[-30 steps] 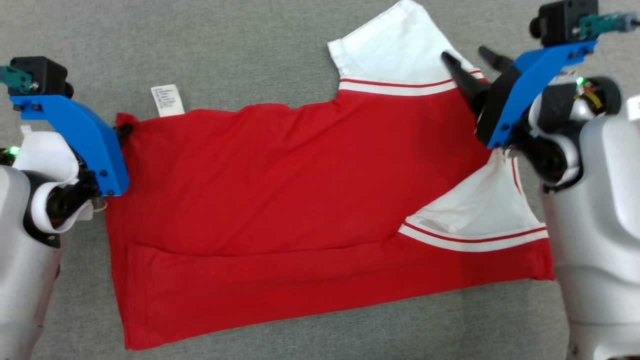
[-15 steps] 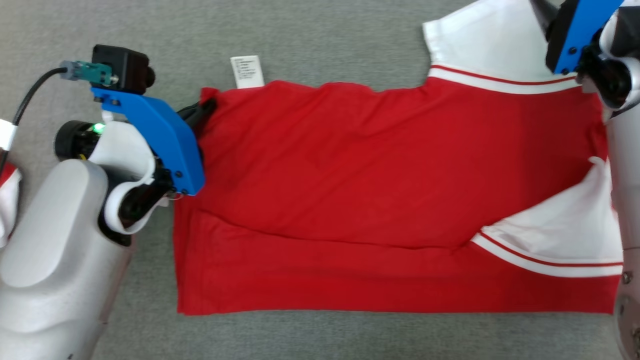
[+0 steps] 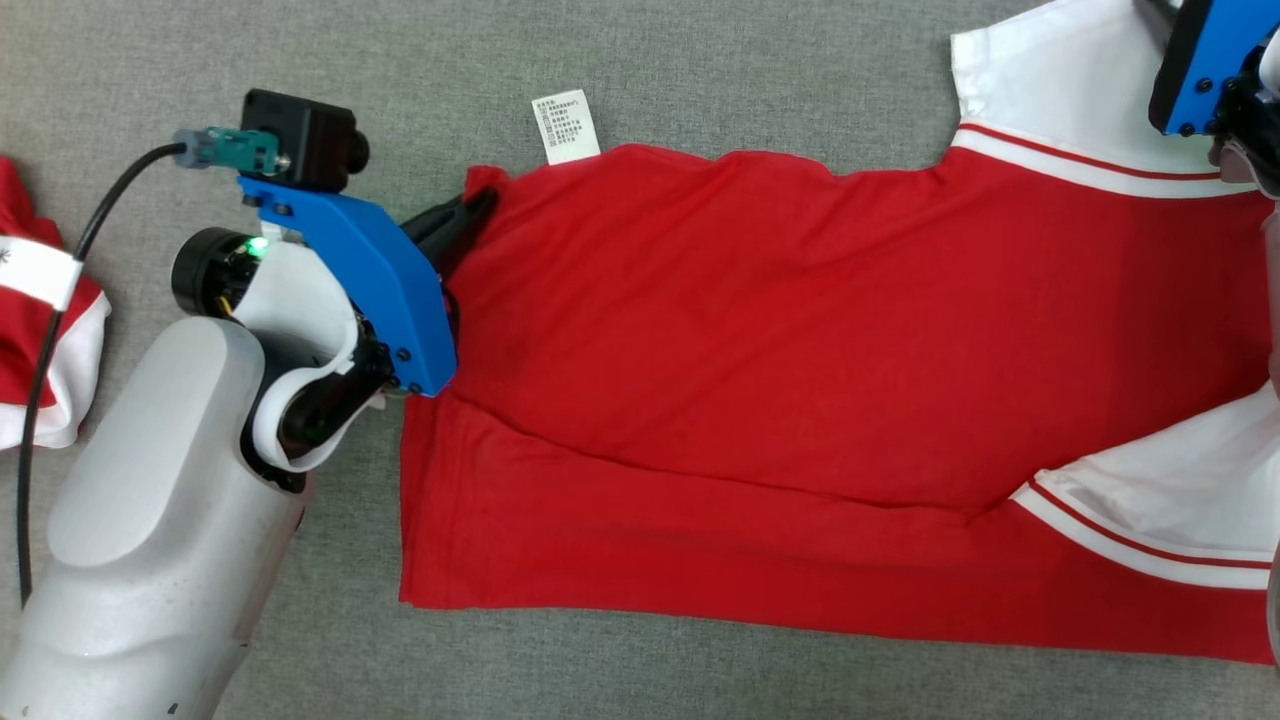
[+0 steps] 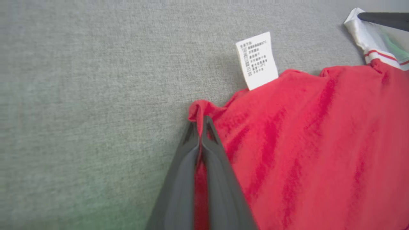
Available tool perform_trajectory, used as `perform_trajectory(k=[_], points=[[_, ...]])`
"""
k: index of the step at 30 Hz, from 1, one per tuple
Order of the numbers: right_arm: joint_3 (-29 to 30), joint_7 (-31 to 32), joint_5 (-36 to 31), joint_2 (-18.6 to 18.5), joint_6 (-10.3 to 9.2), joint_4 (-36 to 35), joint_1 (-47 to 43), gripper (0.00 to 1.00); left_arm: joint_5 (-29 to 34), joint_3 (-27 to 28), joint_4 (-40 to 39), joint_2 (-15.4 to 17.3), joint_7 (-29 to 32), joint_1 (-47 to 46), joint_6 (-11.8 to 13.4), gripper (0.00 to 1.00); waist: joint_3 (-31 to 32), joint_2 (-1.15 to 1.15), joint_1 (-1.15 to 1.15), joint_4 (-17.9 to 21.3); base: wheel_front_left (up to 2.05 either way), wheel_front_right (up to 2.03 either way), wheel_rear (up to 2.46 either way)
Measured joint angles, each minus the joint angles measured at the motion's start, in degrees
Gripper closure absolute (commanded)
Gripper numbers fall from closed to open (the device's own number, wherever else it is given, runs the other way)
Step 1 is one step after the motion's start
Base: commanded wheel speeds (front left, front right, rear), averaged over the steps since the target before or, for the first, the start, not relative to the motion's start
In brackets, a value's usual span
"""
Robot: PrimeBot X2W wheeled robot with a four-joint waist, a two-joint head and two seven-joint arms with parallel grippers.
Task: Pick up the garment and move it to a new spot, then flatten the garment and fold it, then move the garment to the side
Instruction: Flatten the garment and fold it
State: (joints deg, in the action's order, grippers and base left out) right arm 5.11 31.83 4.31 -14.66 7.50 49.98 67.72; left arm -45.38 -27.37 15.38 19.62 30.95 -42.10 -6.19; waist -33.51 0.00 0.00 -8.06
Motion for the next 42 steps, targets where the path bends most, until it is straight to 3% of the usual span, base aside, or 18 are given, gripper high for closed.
perform_trajectory(k=[8,14,21,25,30,34,42], points=[[0.34,-6.33,3.07,0.08,0.0,0.18,-0.09,1.0,1.09,2.59,2.83,0.24,-6.33,1.01,2.37,1.0,0.8,0.0,0.0,1.44,0.0,0.0,0.0],[-3.15,-9.51,8.05,-0.14,0.0,-2.58,-2.55,1.0,1.01,4.79,4.15,0.33,-11.5,3.57,3.72,1.0,2.95,0.0,0.0,2.89,0.0,0.0,0.0],[-6.98,-10.73,15.83,-1.86,-0.01,-9.8,-9.65,1.0,0.21,5.21,3.35,0.08,-15.32,7.61,2.94,1.0,6.53,0.0,0.0,4.4,0.0,0.0,0.0],[-8.13,-10.14,20.9,-3.31,-0.01,-15.3,-15.67,1.0,0.05,5.64,2.42,-0.11,-18.61,10.92,2.53,1.0,9.23,0.0,0.0,4.89,0.0,0.0,0.0],[-8.31,-7.71,25.27,-5.52,-0.01,-22.24,-24.69,1.0,-1.53,4.81,0.55,0.02,-22.2,16.05,0.23,1.0,12.65,0.0,-0.01,5.55,0.0,0.0,0.0],[-6.98,-4.98,27.18,-6.9,-0.01,-27.93,-31.59,1.0,-1.58,4.39,0.44,1.86,-24.8,19.57,-0.35,1.0,14.74,0.0,-0.01,6.22,0.0,0.0,0.0],[-1.29,0.23,28.27,-5.01,-0.01,-38.69,-43.4,1.0,-0.41,2.69,2.41,3.61,-29.41,21.82,-0.89,1.0,16.67,0.0,-0.01,7.23,0.0,0.0,0.0]])
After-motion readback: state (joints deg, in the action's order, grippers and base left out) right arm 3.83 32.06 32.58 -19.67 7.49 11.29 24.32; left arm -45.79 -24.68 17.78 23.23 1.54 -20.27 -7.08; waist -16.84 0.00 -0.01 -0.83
